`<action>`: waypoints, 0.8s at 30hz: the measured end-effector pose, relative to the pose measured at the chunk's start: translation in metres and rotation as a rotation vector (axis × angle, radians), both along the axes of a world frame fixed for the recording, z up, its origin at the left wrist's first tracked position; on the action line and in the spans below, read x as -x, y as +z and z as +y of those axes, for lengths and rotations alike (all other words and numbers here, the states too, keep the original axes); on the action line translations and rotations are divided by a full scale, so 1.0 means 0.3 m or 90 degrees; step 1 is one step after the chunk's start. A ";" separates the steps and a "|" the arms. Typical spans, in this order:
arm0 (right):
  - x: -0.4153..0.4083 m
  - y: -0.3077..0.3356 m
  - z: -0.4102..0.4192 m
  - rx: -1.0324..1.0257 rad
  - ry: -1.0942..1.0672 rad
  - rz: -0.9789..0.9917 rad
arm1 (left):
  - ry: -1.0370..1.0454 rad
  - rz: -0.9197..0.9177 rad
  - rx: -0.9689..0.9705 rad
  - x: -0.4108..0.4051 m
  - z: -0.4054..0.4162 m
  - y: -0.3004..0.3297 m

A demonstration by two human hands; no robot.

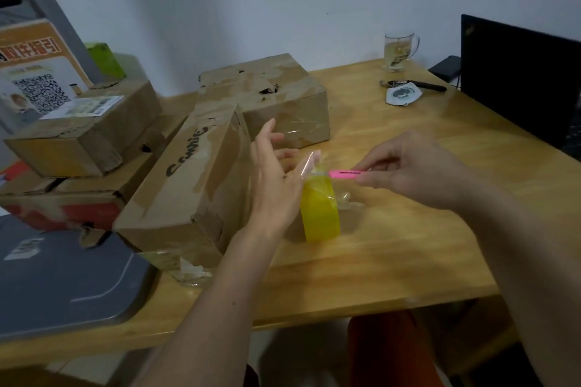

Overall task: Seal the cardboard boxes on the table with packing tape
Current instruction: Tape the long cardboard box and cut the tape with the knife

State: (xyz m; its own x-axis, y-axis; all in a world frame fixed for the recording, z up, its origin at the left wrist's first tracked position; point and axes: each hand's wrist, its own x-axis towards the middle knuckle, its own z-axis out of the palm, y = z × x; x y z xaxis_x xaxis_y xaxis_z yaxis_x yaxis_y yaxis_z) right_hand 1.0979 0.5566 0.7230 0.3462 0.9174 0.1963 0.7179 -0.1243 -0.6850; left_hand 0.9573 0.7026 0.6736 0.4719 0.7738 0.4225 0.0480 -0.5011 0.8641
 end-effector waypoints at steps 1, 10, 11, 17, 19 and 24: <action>0.007 -0.004 0.009 -0.005 -0.024 -0.025 | 0.003 -0.008 -0.013 -0.001 -0.007 -0.001; 0.106 -0.066 0.060 -0.068 -0.195 -0.246 | 0.022 0.031 -0.069 -0.003 -0.030 0.023; 0.118 -0.078 0.065 -0.082 -0.202 -0.255 | 0.025 0.036 -0.070 -0.005 -0.031 0.025; 0.088 -0.093 0.048 -0.085 -0.263 -0.234 | 0.033 0.043 -0.050 -0.004 -0.030 0.033; 0.053 -0.083 0.032 -0.088 -0.296 -0.219 | 0.033 0.040 -0.055 -0.002 -0.032 0.033; 0.009 -0.066 0.013 -0.091 -0.211 -0.057 | 0.033 0.020 -0.068 -0.002 -0.026 0.019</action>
State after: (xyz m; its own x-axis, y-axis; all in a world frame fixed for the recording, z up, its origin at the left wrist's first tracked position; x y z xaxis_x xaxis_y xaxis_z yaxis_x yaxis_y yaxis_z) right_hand 1.0953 0.5606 0.7031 0.5954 0.7196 0.3573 0.7125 -0.2674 -0.6487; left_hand 0.9580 0.6947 0.6794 0.4468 0.7488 0.4896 0.1028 -0.5866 0.8033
